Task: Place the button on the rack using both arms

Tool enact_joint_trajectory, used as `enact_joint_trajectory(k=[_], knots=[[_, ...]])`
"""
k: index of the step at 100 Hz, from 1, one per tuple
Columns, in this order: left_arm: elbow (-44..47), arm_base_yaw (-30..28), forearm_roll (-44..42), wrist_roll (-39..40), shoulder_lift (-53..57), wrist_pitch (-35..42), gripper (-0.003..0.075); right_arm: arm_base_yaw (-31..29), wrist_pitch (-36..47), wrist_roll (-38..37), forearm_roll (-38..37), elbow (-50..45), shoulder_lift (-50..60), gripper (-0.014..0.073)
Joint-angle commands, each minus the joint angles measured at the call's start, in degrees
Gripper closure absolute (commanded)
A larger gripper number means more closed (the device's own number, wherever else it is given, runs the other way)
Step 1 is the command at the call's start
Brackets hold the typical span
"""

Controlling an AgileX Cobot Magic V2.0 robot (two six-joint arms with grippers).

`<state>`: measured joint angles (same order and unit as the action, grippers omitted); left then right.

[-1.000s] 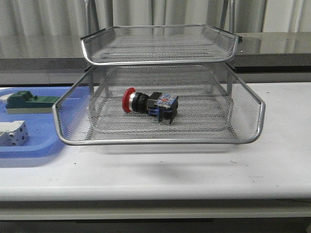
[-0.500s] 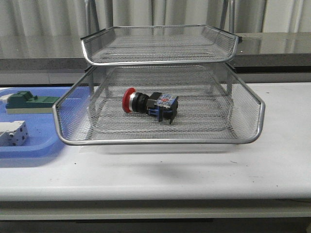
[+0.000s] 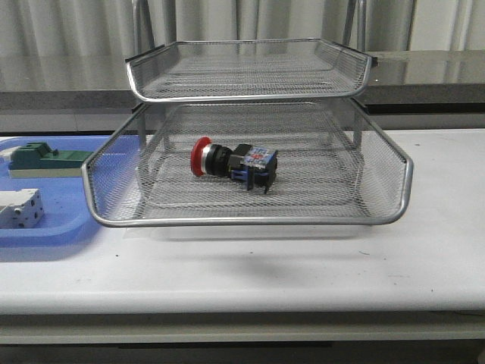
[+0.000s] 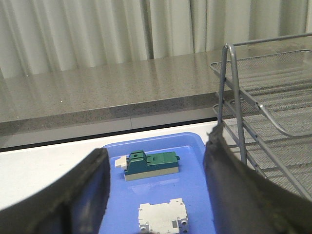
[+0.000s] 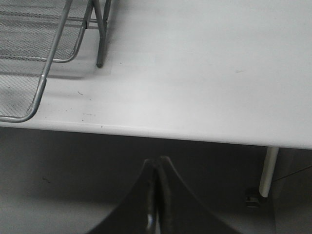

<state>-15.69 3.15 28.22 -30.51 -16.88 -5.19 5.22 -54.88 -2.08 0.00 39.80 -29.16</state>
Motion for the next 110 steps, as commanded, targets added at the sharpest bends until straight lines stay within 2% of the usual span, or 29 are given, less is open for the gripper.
enact_joint_trajectory(k=[1, 30, 60, 91, 110], knots=[[-1.7, -0.1, 0.7, 0.7, -0.4, 4.5, 0.038, -0.2, 3.0, 0.0, -1.0, 2.0, -0.2, 0.0662], [-1.7, -0.1, 0.7, 0.7, -0.4, 3.7, 0.0742, -0.2, 3.0, 0.0, -1.0, 2.0, -0.2, 0.0662], [-1.7, -0.1, 0.7, 0.6, -0.4, 3.7, 0.0741, -0.2, 3.1, 0.0, -0.4, 2.0, -0.2, 0.0662], [-1.7, -0.1, 0.7, 0.6, -0.4, 3.7, 0.0741, -0.2, 6.1, 1.1, 10.1, 2.0, -4.1, 0.066], [-1.7, -0.1, 0.7, 0.6, -0.4, 3.7, 0.0741, -0.2, 5.9, 9.7, 19.5, 2.0, -12.7, 0.066]])
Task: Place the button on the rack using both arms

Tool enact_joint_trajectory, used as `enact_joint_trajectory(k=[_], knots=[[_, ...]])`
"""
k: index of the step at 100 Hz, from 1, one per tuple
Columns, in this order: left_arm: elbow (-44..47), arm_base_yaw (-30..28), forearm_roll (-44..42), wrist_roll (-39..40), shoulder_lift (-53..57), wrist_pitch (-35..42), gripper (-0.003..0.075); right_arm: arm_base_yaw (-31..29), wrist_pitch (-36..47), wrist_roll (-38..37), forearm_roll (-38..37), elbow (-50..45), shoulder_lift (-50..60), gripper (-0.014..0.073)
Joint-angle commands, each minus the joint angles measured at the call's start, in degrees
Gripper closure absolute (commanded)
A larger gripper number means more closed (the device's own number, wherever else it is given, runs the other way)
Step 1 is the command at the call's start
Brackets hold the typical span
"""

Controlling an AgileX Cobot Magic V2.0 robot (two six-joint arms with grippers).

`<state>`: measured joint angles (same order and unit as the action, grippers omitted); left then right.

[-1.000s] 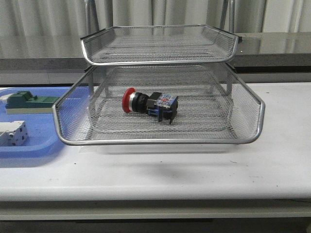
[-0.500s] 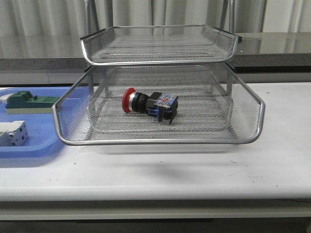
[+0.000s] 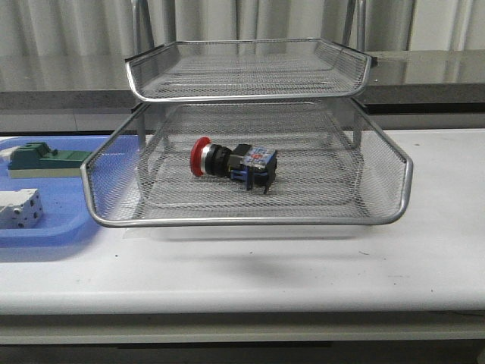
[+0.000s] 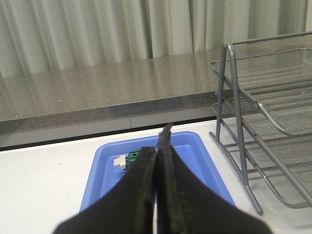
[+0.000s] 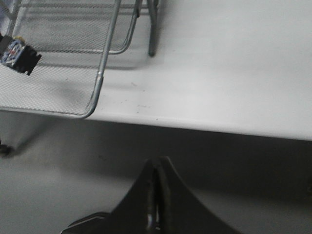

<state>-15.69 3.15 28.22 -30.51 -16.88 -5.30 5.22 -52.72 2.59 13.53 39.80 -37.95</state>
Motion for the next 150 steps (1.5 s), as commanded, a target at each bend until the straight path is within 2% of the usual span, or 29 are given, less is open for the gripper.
enact_joint_trajectory(k=[1, 20, 45, 71, 90, 106, 132, 150], knots=[[-1.7, -0.1, 0.7, 0.6, -0.4, 3.8, 0.0741, -0.1, 3.7, 5.9, 6.8, 2.0, -4.6, 0.066], [-1.7, -0.1, 0.7, 0.6, -0.4, 3.8, 0.0741, 2.8, 5.0, 15.6, 15.5, 2.0, -13.4, 0.066], [-1.7, -0.1, 0.7, 0.6, -0.4, 3.8, 0.0741, 15.4, 13.6, 16.1, 15.9, 2.0, -23.8, 0.0658], [-1.7, -0.1, 0.7, 0.6, -0.4, 3.8, 0.0741, 31.0, 26.5, 16.1, 11.6, 2.0, -34.3, 0.0651], [-1.7, -0.1, 0.7, 0.6, -0.4, 3.8, 0.0741, 37.9, 34.0, 16.1, 6.2, 2.0, -39.7, 0.0651], [-1.7, -0.1, 0.7, 0.6, -0.4, 3.8, 0.0741, 40.4, 39.3, 16.1, 1.8, 2.0, -43.0, 0.0651], [-1.7, -0.1, 0.7, 0.6, -0.4, 3.8, 0.0741, 40.3, 44.7, 16.1, -3.3, 2.0, -46.0, 0.0651], [-1.7, -0.1, 0.7, 0.6, -0.4, 3.8, 0.0741, 39.1, 49.2, 16.1, -3.8, 2.0, -46.9, 0.0651]])
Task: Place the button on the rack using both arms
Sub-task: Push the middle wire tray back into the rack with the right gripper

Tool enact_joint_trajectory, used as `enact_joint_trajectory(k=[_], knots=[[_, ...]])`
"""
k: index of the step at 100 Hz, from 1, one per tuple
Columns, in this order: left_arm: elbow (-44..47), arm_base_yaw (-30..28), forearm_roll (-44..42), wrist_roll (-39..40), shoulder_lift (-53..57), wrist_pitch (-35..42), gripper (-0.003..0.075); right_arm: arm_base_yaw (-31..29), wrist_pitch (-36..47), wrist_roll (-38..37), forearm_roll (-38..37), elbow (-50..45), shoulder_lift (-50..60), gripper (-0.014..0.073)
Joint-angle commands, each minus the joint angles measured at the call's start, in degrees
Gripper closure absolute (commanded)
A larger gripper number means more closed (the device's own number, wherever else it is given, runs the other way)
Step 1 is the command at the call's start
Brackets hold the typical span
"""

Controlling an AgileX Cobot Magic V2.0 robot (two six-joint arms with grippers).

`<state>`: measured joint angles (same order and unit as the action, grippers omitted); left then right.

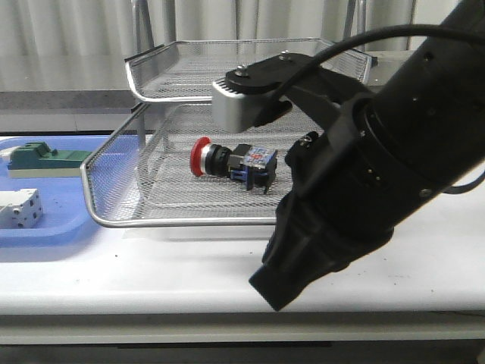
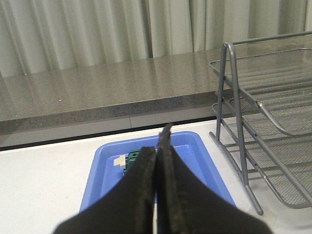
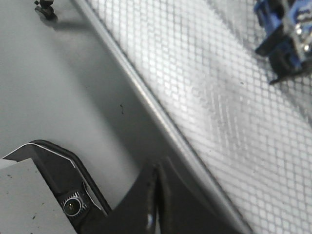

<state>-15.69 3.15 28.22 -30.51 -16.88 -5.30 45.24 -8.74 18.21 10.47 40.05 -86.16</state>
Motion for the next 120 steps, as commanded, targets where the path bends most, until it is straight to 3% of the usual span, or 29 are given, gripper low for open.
enact_joint_trajectory(k=[1, 29, 57, 88, 120], knots=[[-1.7, -0.1, 0.7, 0.6, -0.4, 3.8, 0.0741, -1.1, 5.5, 0.5, -0.8, 1.8, 1.3, 0.0651], [-1.7, -0.1, 0.7, 0.6, -0.4, 3.8, 0.0741, -8.3, 8.0, 0.5, -1.9, 3.1, 0.5, 0.0651], [-1.7, -0.1, 0.7, 0.6, -0.4, 3.8, 0.0741, -14.4, 8.7, 0.5, -4.0, 10.7, -3.7, 0.0651], [-1.7, -0.1, 0.7, 0.6, -0.4, 3.8, 0.0741, -15.1, 5.7, 0.5, -4.2, 15.7, -5.8, 0.0651], [-1.7, -0.1, 0.7, 0.6, -0.4, 3.8, 0.0741, -15.3, -2.5, 0.4, 1.3, 13.8, 3.1, 0.0651]])
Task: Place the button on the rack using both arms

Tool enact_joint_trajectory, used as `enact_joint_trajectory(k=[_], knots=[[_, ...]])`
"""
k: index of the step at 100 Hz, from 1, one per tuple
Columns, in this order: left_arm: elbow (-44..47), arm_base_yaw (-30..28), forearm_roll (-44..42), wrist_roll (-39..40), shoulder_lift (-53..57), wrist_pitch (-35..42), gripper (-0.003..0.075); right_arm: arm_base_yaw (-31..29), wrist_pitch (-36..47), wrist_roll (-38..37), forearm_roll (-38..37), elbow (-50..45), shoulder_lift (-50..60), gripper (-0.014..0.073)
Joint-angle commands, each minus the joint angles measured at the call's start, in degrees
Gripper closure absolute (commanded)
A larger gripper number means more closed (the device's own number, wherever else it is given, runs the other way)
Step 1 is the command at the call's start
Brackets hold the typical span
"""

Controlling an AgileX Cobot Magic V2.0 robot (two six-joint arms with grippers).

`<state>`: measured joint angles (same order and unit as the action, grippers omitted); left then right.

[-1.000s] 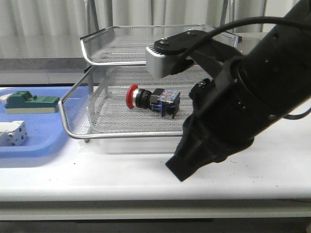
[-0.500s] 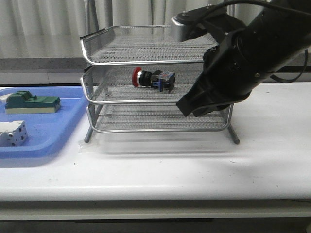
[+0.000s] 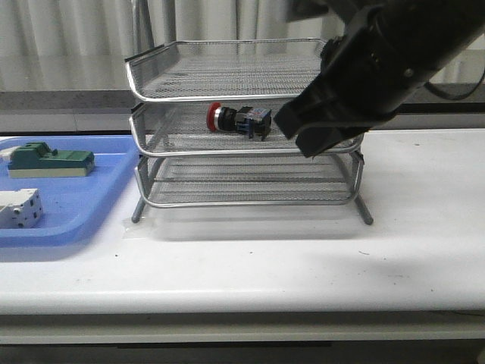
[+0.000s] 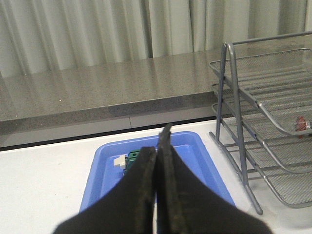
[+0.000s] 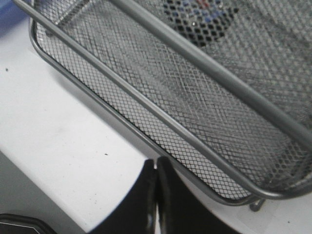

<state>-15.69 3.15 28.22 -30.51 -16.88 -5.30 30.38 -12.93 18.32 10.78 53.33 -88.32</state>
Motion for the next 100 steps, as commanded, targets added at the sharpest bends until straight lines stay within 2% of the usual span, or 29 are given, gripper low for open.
enact_joint_trajectory(k=[1, 20, 46, 65, 100], knots=[[-1.7, -0.1, 0.7, 0.6, -0.4, 3.8, 0.0741, -0.5, 1.6, 0.3, 1.0, 0.2, 5.9, 0.0651], [-1.7, -0.1, 0.7, 0.6, -0.4, 3.8, 0.0741, -5.0, 0.6, -1.4, 1.0, -3.0, 14.7, 0.0651], [-1.7, -0.1, 0.7, 0.6, -0.4, 3.8, 0.0741, -17.6, -1.4, -1.3, 1.0, -9.4, 28.2, 0.0651], [-1.7, -0.1, 0.7, 0.6, -0.4, 3.8, 0.0741, -24.6, -2.3, -1.3, 1.0, -14.4, 38.4, 0.0651], [-1.7, -0.1, 0.7, 0.6, -0.4, 3.8, 0.0741, -27.2, -5.7, -1.3, 0.9, -19.4, 53.2, 0.0651]])
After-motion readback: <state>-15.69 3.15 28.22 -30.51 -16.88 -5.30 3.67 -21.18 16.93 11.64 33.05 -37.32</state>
